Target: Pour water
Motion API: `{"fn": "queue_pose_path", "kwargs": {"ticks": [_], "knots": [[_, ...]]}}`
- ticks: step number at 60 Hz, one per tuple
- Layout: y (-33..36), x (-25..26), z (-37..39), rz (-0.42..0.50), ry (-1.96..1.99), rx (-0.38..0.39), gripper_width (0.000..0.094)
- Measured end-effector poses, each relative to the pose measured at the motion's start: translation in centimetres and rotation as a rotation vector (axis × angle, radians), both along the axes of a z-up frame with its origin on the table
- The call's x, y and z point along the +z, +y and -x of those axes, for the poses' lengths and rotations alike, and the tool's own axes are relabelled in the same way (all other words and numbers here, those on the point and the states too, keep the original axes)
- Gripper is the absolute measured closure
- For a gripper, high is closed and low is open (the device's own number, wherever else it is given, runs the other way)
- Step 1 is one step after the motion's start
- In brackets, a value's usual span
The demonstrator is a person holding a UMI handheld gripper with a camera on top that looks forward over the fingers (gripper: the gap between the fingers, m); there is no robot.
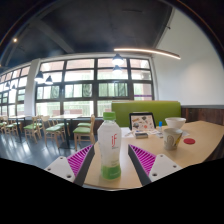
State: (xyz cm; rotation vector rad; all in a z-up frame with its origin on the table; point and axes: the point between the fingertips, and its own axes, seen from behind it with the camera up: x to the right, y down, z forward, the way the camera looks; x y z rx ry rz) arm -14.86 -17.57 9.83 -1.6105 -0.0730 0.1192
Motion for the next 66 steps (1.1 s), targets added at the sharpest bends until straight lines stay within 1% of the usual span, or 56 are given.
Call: {"fn": "queue_pose_path", "kwargs": {"ticks": [5, 8, 9, 10, 12, 17, 19, 26, 33, 34, 35, 36, 38, 39, 40, 43, 47, 49, 53, 56, 59, 61, 63, 64, 66], "knots": [[4.1, -0.2, 0.7, -0.013, -0.035, -0.039, 0.0154], [5.4, -0.2, 1.4, -0.025, -0.070, -0.059, 0.0202], [6.4, -0.2, 1.3, -0.027, -0.079, -0.063, 0.0248], [5.9, -0.2, 1.3, -0.028, -0.090, -0.073, 0.0337], [7.5, -0.5, 1.1, -0.022, -0.105, -0.096, 0.0464], [7.6, -0.5, 0.4, -0.015, -0.072, -0.155, 0.0488], [8.5, -0.9, -0.1, -0.021, -0.062, -0.154, 0.0488], [8.8, -1.0, 0.3, -0.009, -0.060, -0.126, 0.0489], [9.7, -1.5, 0.0, 0.035, -0.045, -0.085, 0.0487], [9.8, -1.6, -0.1, 0.037, -0.041, -0.082, 0.0495], [10.0, -1.5, -0.2, 0.036, -0.039, -0.079, 0.0524], [9.8, -1.4, 0.0, 0.033, -0.039, -0.079, 0.0526], [10.0, -1.4, 0.0, 0.020, -0.044, -0.070, 0.0569], [10.2, -1.3, 0.1, 0.015, -0.044, -0.066, 0.0572], [10.3, -1.3, 0.1, 0.006, -0.044, -0.056, 0.0615], [10.7, -1.3, 0.0, 0.012, -0.022, -0.042, 0.0634], [11.0, -0.4, 0.4, 0.026, 0.042, -0.032, 0.0634], [12.1, -0.2, -0.2, 0.025, 0.087, -0.014, 0.0634], [13.8, 2.0, -1.4, 0.000, 0.207, -0.005, 0.0635], [15.1, 3.5, -2.1, 0.015, 0.353, 0.005, 0.0636], [17.2, 4.9, -4.3, 0.014, 0.571, 0.039, 0.0635], [17.4, 6.6, -5.7, 0.014, 0.735, 0.047, 0.0635], [19.2, 6.7, -8.0, 0.016, 0.902, 0.064, 0.0634], [19.0, 7.5, -8.0, 0.017, 0.983, 0.048, 0.0634], [20.5, 7.2, -10.3, 0.013, 1.130, 0.062, 0.0634]]}}
